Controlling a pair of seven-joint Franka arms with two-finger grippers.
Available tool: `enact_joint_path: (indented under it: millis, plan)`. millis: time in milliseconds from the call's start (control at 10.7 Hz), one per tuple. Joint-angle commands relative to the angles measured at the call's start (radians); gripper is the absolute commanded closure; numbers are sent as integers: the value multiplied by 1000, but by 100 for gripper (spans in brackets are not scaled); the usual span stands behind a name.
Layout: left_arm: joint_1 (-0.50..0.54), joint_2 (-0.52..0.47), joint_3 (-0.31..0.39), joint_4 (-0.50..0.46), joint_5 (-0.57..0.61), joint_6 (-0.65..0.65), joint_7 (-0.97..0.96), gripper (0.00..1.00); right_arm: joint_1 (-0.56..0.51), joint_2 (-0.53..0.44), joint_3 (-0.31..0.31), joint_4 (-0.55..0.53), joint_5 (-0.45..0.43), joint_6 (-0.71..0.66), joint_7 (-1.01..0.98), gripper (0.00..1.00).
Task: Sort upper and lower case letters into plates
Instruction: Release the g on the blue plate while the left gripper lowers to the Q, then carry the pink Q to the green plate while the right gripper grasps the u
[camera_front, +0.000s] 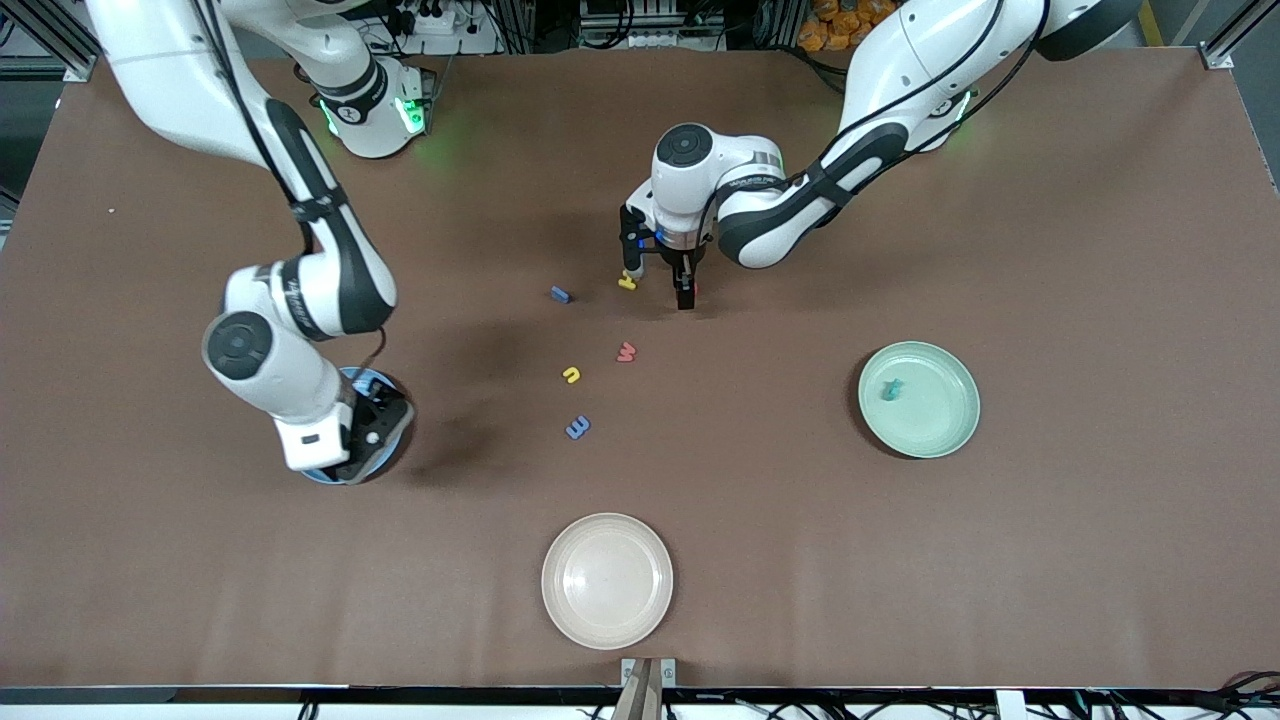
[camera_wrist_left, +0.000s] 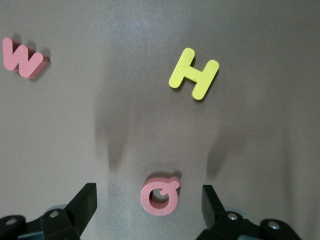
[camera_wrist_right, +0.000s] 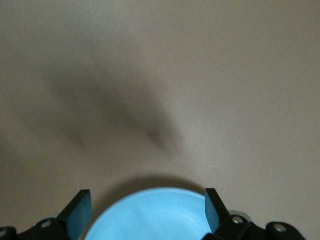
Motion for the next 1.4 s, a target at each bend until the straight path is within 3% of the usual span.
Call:
enact_joint_path:
  millis: [0, 467, 747, 933, 1307]
  plan:
    - [12, 4, 2, -15, 41, 19, 21, 11, 75, 62, -2, 110, 1, -85, 164, 0]
    - [13, 15, 16, -32, 76, 19, 21, 14, 227, 82, -1, 147, 3, -228, 583, 0]
    - [12, 21, 17, -24, 76, 19, 21, 28, 313, 84, 1, 105, 4, -185, 706, 0]
    - [10, 33, 17, -18, 76, 19, 18, 32, 350, 78, 4, 5, 6, -31, 757, 0]
    - [7, 39, 17, -1, 76, 19, 15, 44, 399, 84, 5, -1, 6, -10, 766, 0]
